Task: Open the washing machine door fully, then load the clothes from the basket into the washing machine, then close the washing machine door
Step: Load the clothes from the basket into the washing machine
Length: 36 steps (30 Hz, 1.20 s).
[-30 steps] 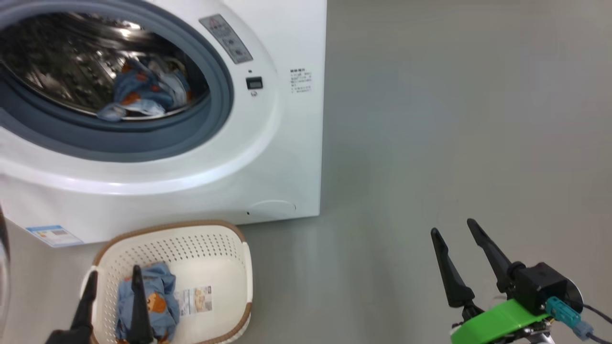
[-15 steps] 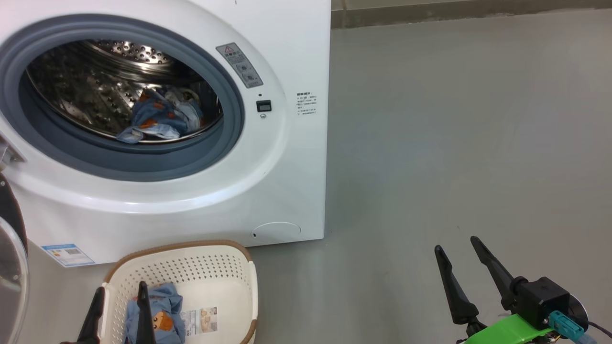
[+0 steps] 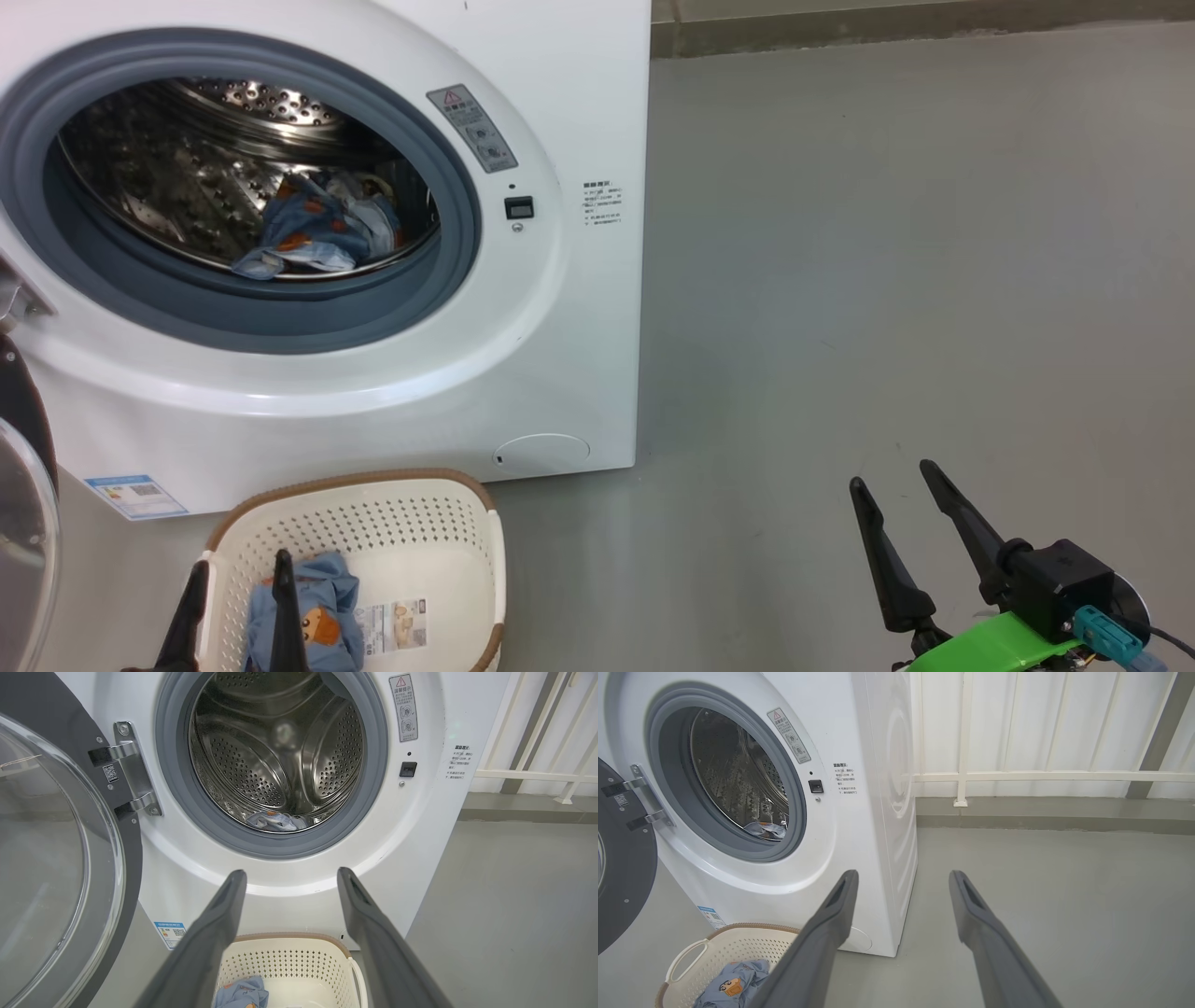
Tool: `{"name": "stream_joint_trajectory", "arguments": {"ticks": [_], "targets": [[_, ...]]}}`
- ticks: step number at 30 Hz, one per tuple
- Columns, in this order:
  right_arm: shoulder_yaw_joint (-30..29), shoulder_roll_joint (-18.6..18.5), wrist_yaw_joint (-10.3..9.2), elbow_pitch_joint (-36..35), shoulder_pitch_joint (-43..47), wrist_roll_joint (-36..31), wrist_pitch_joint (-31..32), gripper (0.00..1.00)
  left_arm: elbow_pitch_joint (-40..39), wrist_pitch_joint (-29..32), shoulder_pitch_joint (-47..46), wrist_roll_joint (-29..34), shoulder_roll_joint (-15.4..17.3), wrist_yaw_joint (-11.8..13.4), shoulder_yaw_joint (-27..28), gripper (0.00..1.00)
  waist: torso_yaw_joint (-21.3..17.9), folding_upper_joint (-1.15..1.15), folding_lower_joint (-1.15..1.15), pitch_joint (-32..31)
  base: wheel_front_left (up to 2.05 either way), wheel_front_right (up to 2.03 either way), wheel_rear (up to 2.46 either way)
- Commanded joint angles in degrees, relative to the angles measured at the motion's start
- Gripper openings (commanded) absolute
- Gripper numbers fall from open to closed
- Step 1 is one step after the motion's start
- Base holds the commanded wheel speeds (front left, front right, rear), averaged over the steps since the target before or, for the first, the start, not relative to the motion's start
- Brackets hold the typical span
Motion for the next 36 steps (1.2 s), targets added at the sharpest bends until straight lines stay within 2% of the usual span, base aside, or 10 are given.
{"name": "stream_joint_trajectory", "arguments": {"ticks": [1, 15, 22, 30, 36], "targets": [[1.28, -0.14, 0.51, -1.69, -0.31, -0.02, 0.02, 1.00, -1.34, -0.16, -1.48, -0.44, 0.62, 0.65, 1.82, 1.00, -0.03, 0.00, 0.00, 0.05, 0.00, 0.00, 0.00], [1.72, -0.14, 0.51, -2.79, -1.21, 0.12, 0.02, 1.00, 1.73, -0.49, -4.56, -1.51, 0.56, -0.24, 1.79, 1.00, -0.53, 0.00, 0.00, 3.03, 0.00, 0.00, 0.00], [2.04, -0.14, 0.51, -3.31, -3.45, 0.39, -0.83, 1.00, 11.43, -0.39, -10.99, -4.17, 0.36, -3.41, 2.11, 1.00, -1.74, 0.00, 0.00, 8.82, 0.00, 0.00, 0.00], [3.08, -0.14, 0.51, -3.76, -7.77, 0.68, -2.37, 1.00, 28.28, 0.53, -23.20, -5.07, 0.61, -7.45, 1.19, 1.00, -3.47, 0.00, 0.00, 18.02, 0.00, 0.00, 0.00], [4.12, -0.14, 0.51, -3.31, -11.68, 1.42, -4.34, 1.00, 39.68, 1.20, -32.52, -4.28, 1.56, -9.40, 0.32, 1.00, -5.15, 0.00, 0.00, 25.57, 0.00, 0.00, 0.00]]}}
